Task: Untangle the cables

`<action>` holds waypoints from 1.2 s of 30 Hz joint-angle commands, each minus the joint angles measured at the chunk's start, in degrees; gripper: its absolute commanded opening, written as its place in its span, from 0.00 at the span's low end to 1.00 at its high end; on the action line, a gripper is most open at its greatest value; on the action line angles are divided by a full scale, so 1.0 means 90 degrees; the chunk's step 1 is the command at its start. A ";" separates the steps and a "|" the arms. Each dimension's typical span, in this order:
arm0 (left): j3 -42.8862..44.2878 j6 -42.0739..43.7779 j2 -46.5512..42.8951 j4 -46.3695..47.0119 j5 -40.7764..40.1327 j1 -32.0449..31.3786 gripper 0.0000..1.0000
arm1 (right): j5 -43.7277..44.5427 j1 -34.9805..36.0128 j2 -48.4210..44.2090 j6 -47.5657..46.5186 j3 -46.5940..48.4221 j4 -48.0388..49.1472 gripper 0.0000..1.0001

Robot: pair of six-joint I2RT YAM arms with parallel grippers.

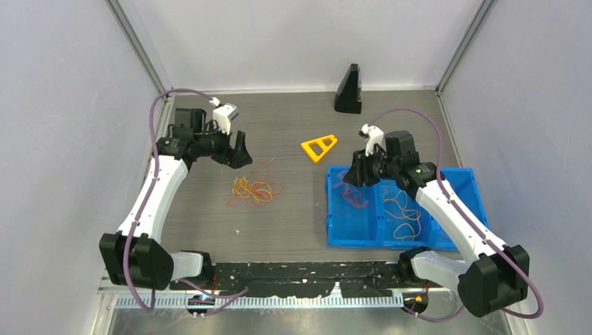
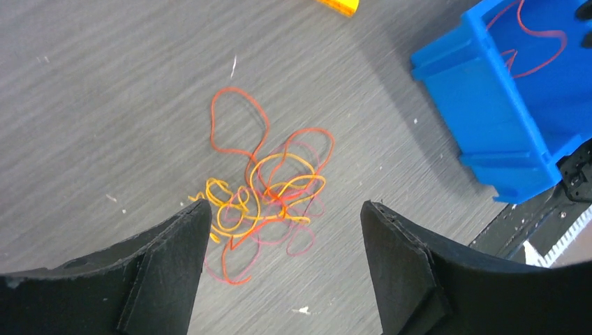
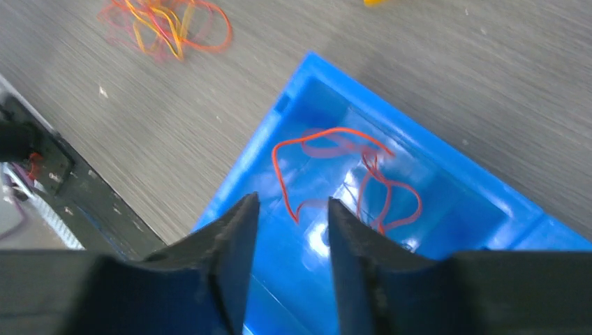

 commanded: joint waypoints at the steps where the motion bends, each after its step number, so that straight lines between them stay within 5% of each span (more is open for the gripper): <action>1: -0.0038 0.0161 0.0538 -0.0545 -0.0062 0.0324 0.77 | 0.0334 0.0016 0.0110 -0.0619 0.0476 -0.1059 0.57; 4: -0.0131 -0.0184 0.0934 -0.0556 -0.0047 0.0468 0.70 | 0.0468 0.0018 0.0044 -0.0722 0.0782 -0.1442 0.79; 11: -0.0759 0.0945 0.1027 -0.0324 0.1237 0.0488 0.64 | -0.0342 0.0026 -0.0276 -0.1328 0.1142 -0.1197 0.99; 15: -0.1169 0.2198 0.0647 -0.0138 0.1290 0.0488 0.69 | -0.0770 0.0181 0.0197 -0.1319 0.1383 -0.0919 0.98; 27: -0.0573 0.5099 0.1827 -0.1211 0.0805 0.0384 0.69 | -0.0843 0.1457 0.2960 -0.0498 0.2846 -0.0029 0.91; 31: -0.0686 0.4872 0.1900 -0.0823 0.0397 0.0277 0.58 | -0.0503 0.1913 0.3920 -0.0236 0.3315 0.0207 0.91; 36: -0.0861 0.4851 0.1744 -0.0685 0.0175 0.0258 0.21 | -0.0142 0.2469 0.5054 0.0196 0.4106 0.0324 0.90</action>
